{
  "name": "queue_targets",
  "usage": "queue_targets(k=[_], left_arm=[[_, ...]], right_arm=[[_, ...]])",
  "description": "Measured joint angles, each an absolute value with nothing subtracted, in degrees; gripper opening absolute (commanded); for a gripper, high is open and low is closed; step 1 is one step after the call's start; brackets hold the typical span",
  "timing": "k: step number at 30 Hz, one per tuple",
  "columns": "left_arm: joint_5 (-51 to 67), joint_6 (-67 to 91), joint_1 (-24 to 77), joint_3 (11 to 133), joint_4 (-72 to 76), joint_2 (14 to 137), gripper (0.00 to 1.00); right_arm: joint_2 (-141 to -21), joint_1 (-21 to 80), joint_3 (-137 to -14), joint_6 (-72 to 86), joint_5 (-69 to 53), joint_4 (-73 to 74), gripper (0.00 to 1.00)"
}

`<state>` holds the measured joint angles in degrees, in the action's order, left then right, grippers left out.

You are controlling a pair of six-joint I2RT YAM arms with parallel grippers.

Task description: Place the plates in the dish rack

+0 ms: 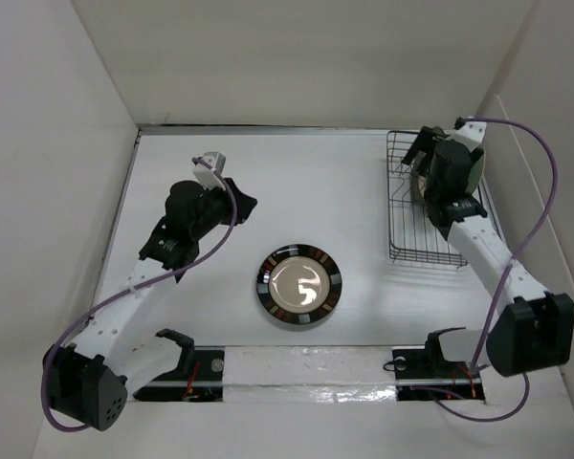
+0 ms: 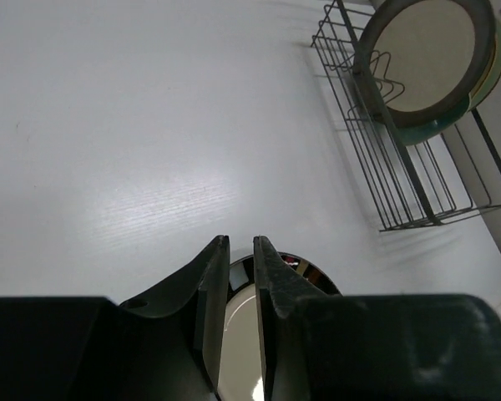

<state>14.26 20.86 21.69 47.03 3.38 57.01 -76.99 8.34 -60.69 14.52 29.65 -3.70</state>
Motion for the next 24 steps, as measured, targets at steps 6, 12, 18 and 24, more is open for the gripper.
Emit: queue_targets(k=[6, 12, 18, 24], left_arm=[[13.8, 20.5, 21.7, 46.9, -3.3, 61.5, 0.52], [16.5, 21.1, 21.5, 42.1, -9.3, 63.2, 0.69], [23.1, 22.2, 21.4, 37.9, -11.3, 69.1, 0.70], [28.0, 23.1, 21.7, 36.7, -10.7, 76.7, 0.62]], right_arm=[[-64.9, 16.2, -56.4, 16.8, 26.3, -6.7, 0.98], [-59.6, 20.9, -51.3, 19.0, 22.8, -8.6, 0.98], [-58.0, 23.0, -49.1, 20.7, 18.4, -8.7, 0.98], [-56.6, 23.0, -47.8, 21.5, 17.1, -11.0, 0.98]])
